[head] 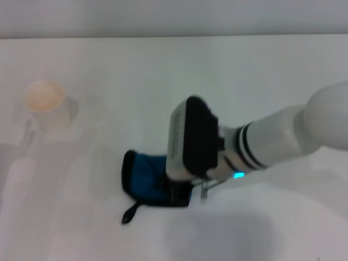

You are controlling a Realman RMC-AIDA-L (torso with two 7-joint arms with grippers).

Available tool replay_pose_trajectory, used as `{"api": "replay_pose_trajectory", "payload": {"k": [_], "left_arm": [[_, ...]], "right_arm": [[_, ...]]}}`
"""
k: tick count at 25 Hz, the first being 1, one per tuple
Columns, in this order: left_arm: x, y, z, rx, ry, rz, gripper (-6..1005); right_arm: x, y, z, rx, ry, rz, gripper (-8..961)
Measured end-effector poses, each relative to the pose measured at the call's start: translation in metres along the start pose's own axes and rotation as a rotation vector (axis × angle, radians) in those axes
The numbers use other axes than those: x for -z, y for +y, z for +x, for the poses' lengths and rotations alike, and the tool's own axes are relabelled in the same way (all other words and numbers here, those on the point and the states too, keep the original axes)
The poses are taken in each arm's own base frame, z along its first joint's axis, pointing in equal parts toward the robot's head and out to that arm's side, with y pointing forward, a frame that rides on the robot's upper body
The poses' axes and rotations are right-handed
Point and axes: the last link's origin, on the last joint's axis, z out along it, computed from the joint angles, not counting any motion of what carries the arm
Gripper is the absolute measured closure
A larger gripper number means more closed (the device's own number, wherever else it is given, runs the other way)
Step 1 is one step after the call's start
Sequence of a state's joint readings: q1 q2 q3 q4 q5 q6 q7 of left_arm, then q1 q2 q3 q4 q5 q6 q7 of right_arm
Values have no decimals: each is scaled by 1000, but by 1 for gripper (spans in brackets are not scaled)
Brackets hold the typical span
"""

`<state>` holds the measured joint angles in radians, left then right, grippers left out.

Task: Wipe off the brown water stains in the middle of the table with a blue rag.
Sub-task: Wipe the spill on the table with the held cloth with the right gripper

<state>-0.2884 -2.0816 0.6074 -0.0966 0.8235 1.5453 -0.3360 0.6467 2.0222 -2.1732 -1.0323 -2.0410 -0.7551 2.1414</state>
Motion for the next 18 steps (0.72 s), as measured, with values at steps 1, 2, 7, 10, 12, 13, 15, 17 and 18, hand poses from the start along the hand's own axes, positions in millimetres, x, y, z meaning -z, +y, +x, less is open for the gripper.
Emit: {"api": "replay_pose_trajectory", "payload": {"k": [1, 2, 7, 10, 12, 13, 15, 17, 18], "left_arm": [[0, 0, 0, 0, 0, 1, 106], [0, 0, 0, 0, 1, 1, 106], [0, 0, 0, -1, 3, 1, 106], [0, 0, 1, -1, 3, 0, 106], [0, 0, 1, -1, 4, 0, 106], [0, 0, 1, -1, 4, 0, 106], [0, 0, 1, -1, 4, 0, 106], [0, 0, 1, -1, 4, 0, 106], [0, 0, 1, -1, 4, 0, 106]], "right_arm": [[2, -6, 2, -5, 5, 15, 909], [5, -11, 3, -9, 10, 30, 908], [17, -33, 12, -1, 50, 86, 906], [25, -43, 16, -9, 70, 103, 904], [30, -49, 19, -7, 82, 109, 903], [32, -52, 20, -7, 87, 113, 903], [36, -56, 22, -6, 98, 121, 902], [39, -59, 24, 0, 113, 126, 901], [40, -59, 25, 5, 120, 126, 901]]}}
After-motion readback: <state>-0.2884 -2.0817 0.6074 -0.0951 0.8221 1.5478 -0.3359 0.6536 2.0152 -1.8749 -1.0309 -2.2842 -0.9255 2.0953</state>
